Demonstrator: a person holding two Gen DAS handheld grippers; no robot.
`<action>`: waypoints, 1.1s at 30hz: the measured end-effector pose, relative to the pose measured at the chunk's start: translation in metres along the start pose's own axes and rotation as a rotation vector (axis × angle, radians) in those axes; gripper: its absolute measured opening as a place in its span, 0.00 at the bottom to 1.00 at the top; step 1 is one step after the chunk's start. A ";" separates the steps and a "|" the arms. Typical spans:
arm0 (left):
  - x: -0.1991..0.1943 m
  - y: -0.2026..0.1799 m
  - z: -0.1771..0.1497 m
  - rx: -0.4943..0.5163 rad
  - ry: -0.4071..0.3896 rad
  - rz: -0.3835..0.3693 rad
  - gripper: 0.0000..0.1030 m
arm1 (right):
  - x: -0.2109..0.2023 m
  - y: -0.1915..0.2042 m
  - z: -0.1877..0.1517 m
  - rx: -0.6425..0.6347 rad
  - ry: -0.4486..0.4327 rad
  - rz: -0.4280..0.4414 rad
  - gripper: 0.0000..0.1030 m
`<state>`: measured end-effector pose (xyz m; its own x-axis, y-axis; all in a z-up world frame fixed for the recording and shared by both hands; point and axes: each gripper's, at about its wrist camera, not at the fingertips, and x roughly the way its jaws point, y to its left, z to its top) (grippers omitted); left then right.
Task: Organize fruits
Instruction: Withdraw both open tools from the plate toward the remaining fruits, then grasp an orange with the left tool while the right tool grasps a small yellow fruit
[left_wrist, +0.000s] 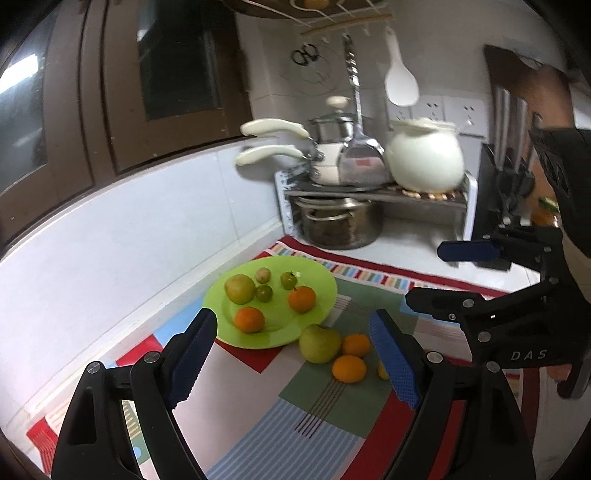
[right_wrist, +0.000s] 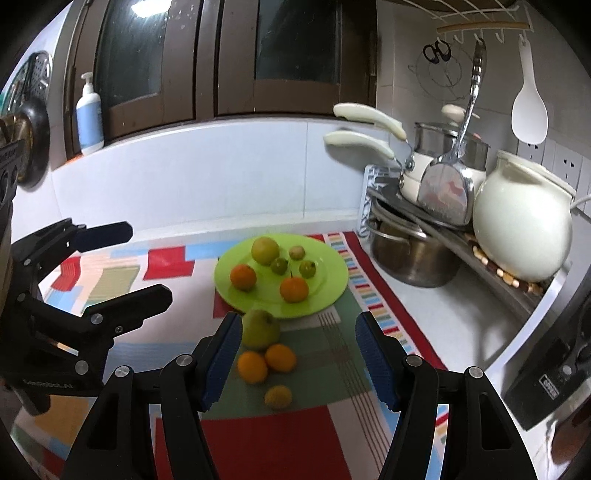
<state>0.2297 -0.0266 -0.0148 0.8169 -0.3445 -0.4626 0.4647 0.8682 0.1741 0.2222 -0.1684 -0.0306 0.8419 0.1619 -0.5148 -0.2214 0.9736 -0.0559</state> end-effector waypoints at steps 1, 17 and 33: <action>0.002 -0.002 -0.003 0.018 0.005 -0.009 0.82 | 0.001 0.001 -0.003 -0.004 0.009 -0.002 0.62; 0.053 -0.018 -0.043 0.116 0.132 -0.181 0.65 | 0.043 0.013 -0.050 -0.090 0.166 0.047 0.61; 0.094 -0.020 -0.057 0.061 0.258 -0.278 0.55 | 0.089 0.005 -0.068 -0.035 0.278 0.162 0.35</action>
<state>0.2779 -0.0557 -0.1114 0.5474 -0.4562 -0.7016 0.6825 0.7285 0.0588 0.2625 -0.1601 -0.1348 0.6290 0.2591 -0.7329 -0.3623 0.9319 0.0186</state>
